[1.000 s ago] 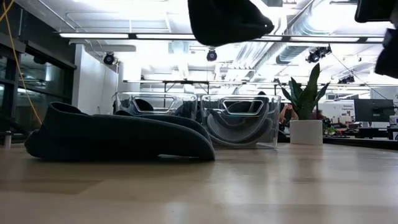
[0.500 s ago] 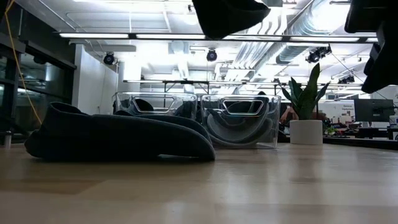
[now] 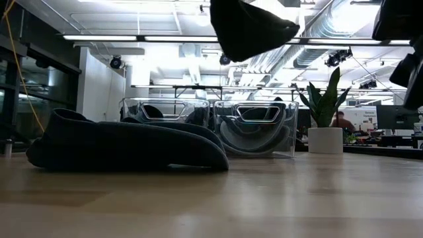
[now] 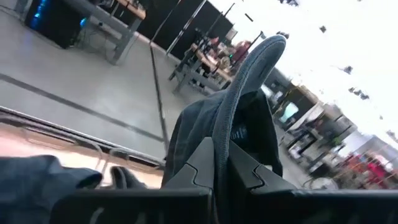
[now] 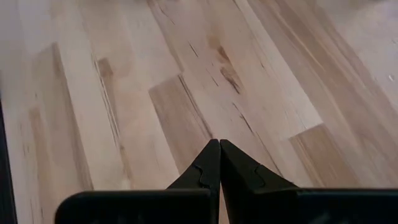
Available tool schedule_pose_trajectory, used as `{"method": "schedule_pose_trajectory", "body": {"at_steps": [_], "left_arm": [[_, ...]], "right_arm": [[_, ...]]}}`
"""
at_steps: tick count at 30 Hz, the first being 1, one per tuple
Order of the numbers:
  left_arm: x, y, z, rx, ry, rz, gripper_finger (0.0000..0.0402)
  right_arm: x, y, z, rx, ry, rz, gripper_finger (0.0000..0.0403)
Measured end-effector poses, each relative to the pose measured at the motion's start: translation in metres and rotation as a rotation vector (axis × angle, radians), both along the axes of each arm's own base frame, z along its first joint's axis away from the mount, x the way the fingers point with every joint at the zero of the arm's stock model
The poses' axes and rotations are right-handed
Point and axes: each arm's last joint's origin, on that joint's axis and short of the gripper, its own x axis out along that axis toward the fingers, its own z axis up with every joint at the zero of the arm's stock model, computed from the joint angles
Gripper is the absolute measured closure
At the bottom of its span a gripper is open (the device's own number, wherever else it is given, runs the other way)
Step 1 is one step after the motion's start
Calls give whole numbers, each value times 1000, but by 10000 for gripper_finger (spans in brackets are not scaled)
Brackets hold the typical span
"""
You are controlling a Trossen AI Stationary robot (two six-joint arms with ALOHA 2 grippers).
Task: Pick & Place hat
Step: Put the right blue cap into the left transparent bin
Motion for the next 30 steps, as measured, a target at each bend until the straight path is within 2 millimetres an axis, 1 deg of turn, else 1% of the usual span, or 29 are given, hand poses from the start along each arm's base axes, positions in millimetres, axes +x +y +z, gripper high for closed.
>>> {"method": "schedule_pose_trajectory", "body": {"at_steps": [6,9,12,16,20,25,30], "left_arm": [[11,-6,-25,-24,-93,-2,400],[15,-5,-34,-42,-153,8,400],[18,-3,-41,-69,-256,19,400],[25,-3,-62,-111,-360,28,400],[34,4,-88,-169,-520,52,400],[39,15,-116,-229,-708,82,400],[37,29,-136,-256,-825,116,400]], "right_arm": [[-1,0,-1,-3,16,22,402],[-1,0,-1,0,20,26,402],[-1,1,0,7,23,35,402],[-1,1,-1,26,37,52,402],[-2,2,-1,34,57,94,402],[-2,2,-1,30,60,109,402],[-2,0,4,74,28,17,402]]}}
